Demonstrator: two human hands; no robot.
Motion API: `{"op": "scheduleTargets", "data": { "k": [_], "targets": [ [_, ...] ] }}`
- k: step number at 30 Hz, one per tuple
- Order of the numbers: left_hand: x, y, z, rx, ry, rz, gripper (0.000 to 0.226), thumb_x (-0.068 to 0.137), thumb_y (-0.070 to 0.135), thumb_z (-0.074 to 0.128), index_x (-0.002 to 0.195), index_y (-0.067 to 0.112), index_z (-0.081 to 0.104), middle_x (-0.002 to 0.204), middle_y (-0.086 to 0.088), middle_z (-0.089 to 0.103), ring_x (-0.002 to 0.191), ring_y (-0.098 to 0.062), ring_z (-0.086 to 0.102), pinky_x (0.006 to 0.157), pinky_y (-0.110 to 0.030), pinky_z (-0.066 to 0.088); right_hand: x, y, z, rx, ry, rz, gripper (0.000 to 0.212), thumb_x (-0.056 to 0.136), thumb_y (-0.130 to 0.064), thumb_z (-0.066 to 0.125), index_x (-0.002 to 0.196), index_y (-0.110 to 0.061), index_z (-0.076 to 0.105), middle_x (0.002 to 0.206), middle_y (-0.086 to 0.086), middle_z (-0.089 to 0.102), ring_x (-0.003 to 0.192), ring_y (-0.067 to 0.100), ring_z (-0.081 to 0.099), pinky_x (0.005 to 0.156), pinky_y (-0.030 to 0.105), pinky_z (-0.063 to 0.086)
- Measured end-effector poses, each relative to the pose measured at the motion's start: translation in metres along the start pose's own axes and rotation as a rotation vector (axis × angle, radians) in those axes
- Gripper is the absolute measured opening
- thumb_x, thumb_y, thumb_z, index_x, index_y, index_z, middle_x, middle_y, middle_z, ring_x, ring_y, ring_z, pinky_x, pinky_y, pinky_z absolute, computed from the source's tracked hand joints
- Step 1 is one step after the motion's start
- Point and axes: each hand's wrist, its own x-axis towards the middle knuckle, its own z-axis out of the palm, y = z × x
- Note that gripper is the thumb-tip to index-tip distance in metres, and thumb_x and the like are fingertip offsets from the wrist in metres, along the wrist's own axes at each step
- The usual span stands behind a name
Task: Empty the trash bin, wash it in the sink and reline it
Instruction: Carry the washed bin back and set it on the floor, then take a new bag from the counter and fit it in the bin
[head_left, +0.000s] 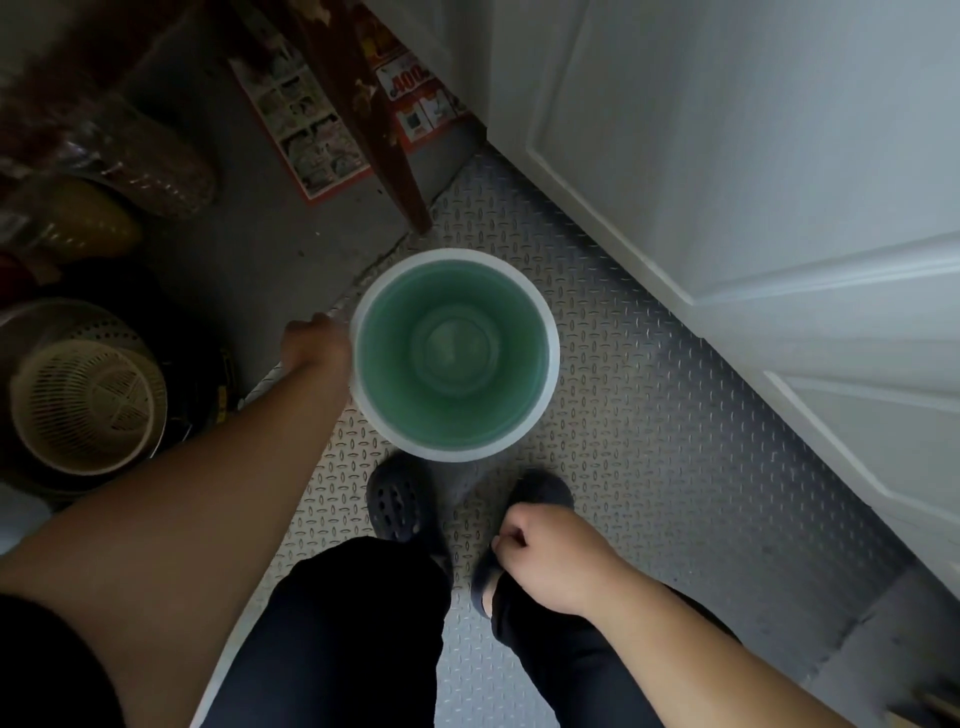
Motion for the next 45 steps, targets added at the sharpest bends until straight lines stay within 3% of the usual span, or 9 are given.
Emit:
{"op": "scheduleTargets", "data": {
  "k": [4,7,10,13,17,28,34,38,45],
  "targets": [
    [-0.024,-0.021,-0.036,0.179,-0.013,-0.057,0.038,0.105,0.022,0.037,0.134,0.003,0.053,0.139,-0.020,0.055,0.122,-0.033,0.056,0.100,-0.034,0.045,-0.021,0.000,-0.006,-0.030,0.022,0.058,0.019,0.092,-0.037,0.048,0.084,-0.022,0.058,0.079,-0.006,0.062,0.071,0.012,0.058,0.059,0.031,0.045],
    [-0.084,-0.047,-0.081,0.532,-0.269,0.124,0.036,0.100,0.032,0.046,0.118,0.005,0.061,0.119,-0.019,0.067,0.090,-0.028,0.060,0.067,-0.031,0.047,-0.061,-0.012,-0.013,-0.071,0.099,0.075,0.018,0.093,-0.031,0.044,0.089,-0.022,0.059,0.090,-0.005,0.061,0.079,0.015,0.055,0.068,0.032,0.047],
    [-0.157,-0.062,-0.140,0.717,-0.467,0.199,0.029,0.099,0.034,0.047,0.108,0.009,0.060,0.108,-0.013,0.066,0.094,-0.028,0.060,0.074,-0.033,0.047,-0.124,-0.035,-0.017,-0.006,0.076,0.086,0.017,0.093,-0.028,0.042,0.087,-0.022,0.057,0.096,-0.001,0.061,0.084,0.019,0.057,0.072,0.034,0.048],
    [-0.240,-0.052,-0.207,0.709,-0.540,0.212,0.022,0.097,0.032,0.050,0.089,0.014,0.058,0.091,-0.010,0.064,0.088,-0.029,0.062,0.077,-0.034,0.049,-0.196,-0.059,-0.029,0.065,-0.019,0.077,0.020,0.090,-0.028,0.044,0.071,-0.025,0.050,0.079,-0.005,0.060,0.071,0.016,0.056,0.063,0.035,0.046],
    [-0.331,-0.033,-0.283,0.622,-0.557,0.266,0.026,0.093,0.025,0.052,0.070,0.014,0.048,0.072,-0.003,0.055,0.068,-0.022,0.050,0.061,-0.031,0.039,-0.282,-0.078,-0.056,0.126,-0.038,0.059,0.026,0.083,-0.026,0.045,0.059,-0.021,0.041,0.056,-0.004,0.045,0.053,0.016,0.040,0.054,0.031,0.032],
    [-0.367,0.012,-0.385,0.763,-0.522,0.479,0.032,0.093,0.027,0.058,0.065,0.013,0.053,0.064,-0.002,0.055,0.061,-0.020,0.050,0.059,-0.030,0.038,-0.426,-0.081,-0.087,0.495,0.250,0.269,0.026,0.088,-0.017,0.045,0.063,-0.020,0.040,0.060,0.006,0.041,0.051,0.021,0.046,0.057,0.034,0.034],
    [-0.350,0.039,-0.398,0.938,-0.624,0.602,0.030,0.097,0.031,0.059,0.073,0.015,0.056,0.069,-0.001,0.056,0.060,-0.016,0.051,0.052,-0.025,0.037,-0.469,-0.107,-0.023,0.581,0.417,0.413,0.030,0.089,-0.019,0.049,0.061,-0.016,0.043,0.057,0.005,0.046,0.052,0.019,0.045,0.056,0.030,0.032],
    [-0.343,0.038,-0.407,0.967,-0.779,0.455,0.027,0.101,0.020,0.058,0.076,0.012,0.050,0.060,-0.006,0.045,0.044,-0.015,0.036,0.044,-0.018,0.024,-0.495,-0.123,0.048,0.783,0.472,0.484,0.031,0.084,-0.017,0.051,0.057,-0.017,0.036,0.059,0.005,0.038,0.054,0.018,0.039,0.056,0.032,0.027],
    [-0.358,0.053,-0.408,1.504,-0.686,0.756,0.036,0.099,0.022,0.059,0.067,0.012,0.044,0.049,-0.003,0.040,0.039,-0.011,0.031,0.049,-0.015,0.024,-0.560,-0.150,0.193,1.286,0.640,0.790,0.023,0.087,-0.016,0.054,0.066,-0.008,0.054,0.077,0.023,0.066,0.075,0.033,0.067,0.070,0.041,0.053]
  ]
}}
